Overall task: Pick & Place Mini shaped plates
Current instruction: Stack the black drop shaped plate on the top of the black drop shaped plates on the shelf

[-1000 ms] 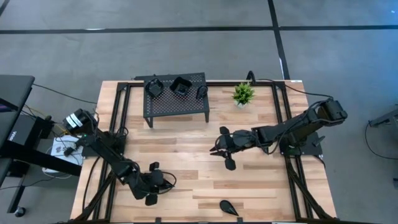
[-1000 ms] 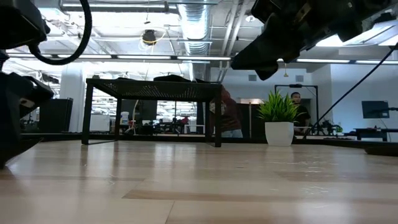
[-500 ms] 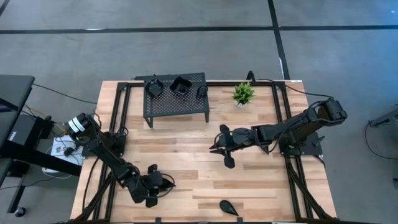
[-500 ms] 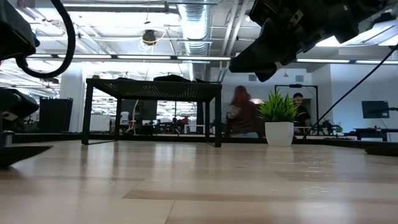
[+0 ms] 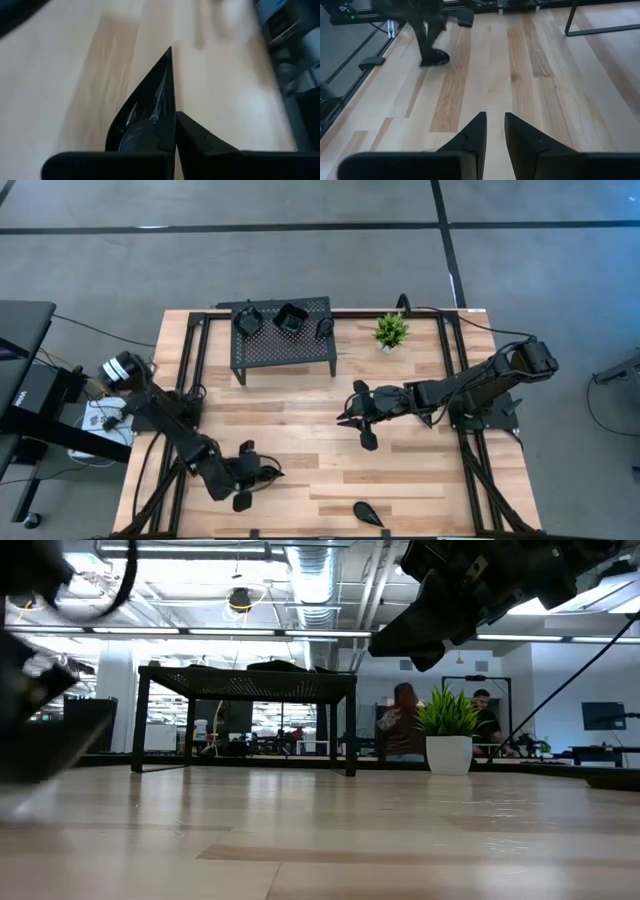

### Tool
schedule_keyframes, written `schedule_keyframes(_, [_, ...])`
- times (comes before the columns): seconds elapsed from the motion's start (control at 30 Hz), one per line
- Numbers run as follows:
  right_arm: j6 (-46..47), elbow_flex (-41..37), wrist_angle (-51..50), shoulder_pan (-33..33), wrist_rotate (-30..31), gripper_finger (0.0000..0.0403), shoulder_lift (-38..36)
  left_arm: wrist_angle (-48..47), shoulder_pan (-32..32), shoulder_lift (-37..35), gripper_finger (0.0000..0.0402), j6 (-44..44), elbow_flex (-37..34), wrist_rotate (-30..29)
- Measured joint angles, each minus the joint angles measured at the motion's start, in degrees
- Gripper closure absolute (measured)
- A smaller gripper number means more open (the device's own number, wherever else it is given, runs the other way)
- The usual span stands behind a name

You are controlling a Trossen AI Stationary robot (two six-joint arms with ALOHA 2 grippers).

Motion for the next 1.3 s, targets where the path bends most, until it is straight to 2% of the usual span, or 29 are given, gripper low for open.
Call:
schedule_keyframes(0.2, [0.0,0.0,0.0,0.0,0.0,0.0339,0.0,0.0,5.9,-13.6,0.0394,19.4,0.0,1.0])
schedule_keyframes(0.37, [0.0,0.0,0.0,0.0,0.0,0.0339,0.0,-0.5,15.9,-26.1,0.0395,41.2,0.0,5.0])
schedule_keyframes(0.47, [0.0,0.0,0.0,0.0,0.1,0.0339,0.0,-0.4,24.6,-32.1,0.0394,52.7,0.0,11.5])
schedule_keyframes(0.53, [0.1,0.0,0.1,0.0,0.1,0.0339,0.0,-0.5,31.6,-34.5,0.0395,59.5,0.1,19.3])
schedule_keyframes(0.7, [1.3,0.0,0.3,0.3,0.1,0.0339,0.0,-0.3,49.3,-32.4,0.0394,63.5,2.6,41.2])
schedule_keyframes(0.83, [5.4,0.0,0.7,0.9,0.2,0.0339,0.0,-0.5,58.0,-26.1,0.0394,69.5,3.5,55.7])
schedule_keyframes(0.9, [6.0,0.0,1.7,1.1,0.1,0.0339,0.4,-0.5,60.4,-22.9,0.0393,74.3,3.8,60.0])
schedule_keyframes(1.0, [4.5,0.0,4.3,1.2,0.1,0.0339,1.5,-0.6,61.8,-19.3,0.0394,79.7,4.4,61.1])
schedule_keyframes(1.13, [-8.2,0.0,11.0,0.0,0.2,0.0339,3.2,-0.4,61.5,-18.0,0.0393,80.2,4.9,63.0])
schedule_keyframes(1.3, [-23.9,2.6,15.6,-1.6,0.2,0.0339,3.7,-0.4,61.4,-18.7,0.0393,80.2,5.0,76.8])
